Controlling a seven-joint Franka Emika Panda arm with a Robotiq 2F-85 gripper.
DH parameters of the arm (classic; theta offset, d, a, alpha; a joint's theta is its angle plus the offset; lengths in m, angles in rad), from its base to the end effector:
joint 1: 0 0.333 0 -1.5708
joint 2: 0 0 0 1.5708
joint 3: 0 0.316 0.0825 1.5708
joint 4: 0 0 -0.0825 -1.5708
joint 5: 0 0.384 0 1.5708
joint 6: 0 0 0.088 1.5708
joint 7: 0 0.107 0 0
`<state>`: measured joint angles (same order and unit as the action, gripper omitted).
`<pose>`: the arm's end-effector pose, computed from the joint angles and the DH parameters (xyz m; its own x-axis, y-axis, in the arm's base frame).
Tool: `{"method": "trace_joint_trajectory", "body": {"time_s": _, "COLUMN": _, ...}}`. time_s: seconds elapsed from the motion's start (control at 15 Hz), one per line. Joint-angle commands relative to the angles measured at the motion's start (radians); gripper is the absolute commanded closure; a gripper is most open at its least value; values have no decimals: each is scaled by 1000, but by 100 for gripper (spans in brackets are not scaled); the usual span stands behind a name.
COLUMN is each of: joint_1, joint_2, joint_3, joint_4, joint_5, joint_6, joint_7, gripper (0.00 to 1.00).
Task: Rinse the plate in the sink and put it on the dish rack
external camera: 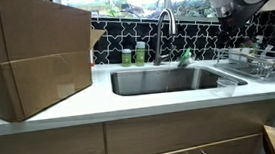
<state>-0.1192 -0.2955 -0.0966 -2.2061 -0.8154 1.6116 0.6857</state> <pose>0.4134 -0.1708 0.5088 0.7829 -0.5942 0.1845 -0.5241 -0.4700 0.7102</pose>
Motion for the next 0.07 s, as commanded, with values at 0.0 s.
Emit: {"method": "trace_joint_trajectory", "body": {"time_s": 0.0, "joint_1": -7, "joint_2": 1, "joint_3": 7, "joint_4": 2, "joint_5": 3, "joint_6": -1, "joint_7": -2, "gripper": 0}}
